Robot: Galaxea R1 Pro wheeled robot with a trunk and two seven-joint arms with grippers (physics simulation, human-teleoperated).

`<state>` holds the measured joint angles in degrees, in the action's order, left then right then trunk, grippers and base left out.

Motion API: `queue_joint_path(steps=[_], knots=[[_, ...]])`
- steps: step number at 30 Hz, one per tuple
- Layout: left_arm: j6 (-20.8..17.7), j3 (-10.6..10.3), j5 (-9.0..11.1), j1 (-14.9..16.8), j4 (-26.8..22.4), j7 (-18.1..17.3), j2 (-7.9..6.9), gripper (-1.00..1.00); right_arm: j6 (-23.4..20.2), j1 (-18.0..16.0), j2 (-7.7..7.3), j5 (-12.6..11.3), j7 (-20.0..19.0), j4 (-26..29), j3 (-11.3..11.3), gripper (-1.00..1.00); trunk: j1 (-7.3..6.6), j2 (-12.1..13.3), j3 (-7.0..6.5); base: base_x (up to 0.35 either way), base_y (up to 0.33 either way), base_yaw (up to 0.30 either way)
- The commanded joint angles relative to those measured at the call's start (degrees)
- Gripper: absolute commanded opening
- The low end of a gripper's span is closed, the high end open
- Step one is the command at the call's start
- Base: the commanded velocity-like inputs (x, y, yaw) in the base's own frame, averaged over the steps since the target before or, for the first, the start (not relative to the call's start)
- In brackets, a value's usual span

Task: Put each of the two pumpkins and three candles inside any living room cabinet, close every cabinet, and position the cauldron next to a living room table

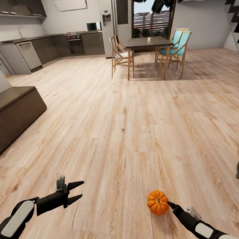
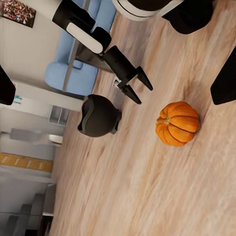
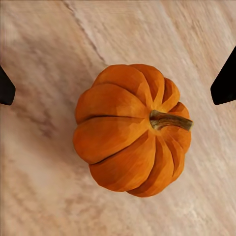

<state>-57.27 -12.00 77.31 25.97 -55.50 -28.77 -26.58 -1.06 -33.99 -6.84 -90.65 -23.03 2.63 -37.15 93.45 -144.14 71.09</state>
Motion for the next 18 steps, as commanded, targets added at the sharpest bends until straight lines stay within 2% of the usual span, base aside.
queue_joint_path(steps=[1,4,7,12,18], knots=[[-0.03,-0.13,-0.16,0.05,0.04,-0.41,-0.05,1.0,-0.1,-0.02,-0.02,-0.57,-0.23,0.0,-0.44,1.0,0.01,-0.03,0.27,0.0,0.0,0.0],[-0.03,-0.14,-0.15,0.05,0.04,-0.39,-0.05,1.0,-0.12,-0.02,-0.02,-0.37,-0.31,0.02,-0.46,1.0,0.09,-0.07,0.93,0.0,0.0,0.0],[-0.03,-0.14,-0.15,0.05,0.04,-0.41,-0.01,1.0,-0.16,-0.02,0.02,-0.12,-0.7,0.22,-0.5,1.0,0.09,-0.07,0.93,0.0,0.0,0.0],[-0.03,-0.17,-0.15,0.05,-0.04,-0.41,0.03,1.0,-0.54,-0.02,0.18,0.25,-6.14,0.1,-0.84,1.0,0.14,-0.1,1.38,0.0,0.0,0.0],[-0.03,-0.18,-0.15,0.05,-0.05,-0.41,0.04,1.0,-0.69,-0.02,0.24,0.23,-7.55,0.01,-0.9,1.0,0.29,-0.18,2.71,0.0,0.0,0.0]])
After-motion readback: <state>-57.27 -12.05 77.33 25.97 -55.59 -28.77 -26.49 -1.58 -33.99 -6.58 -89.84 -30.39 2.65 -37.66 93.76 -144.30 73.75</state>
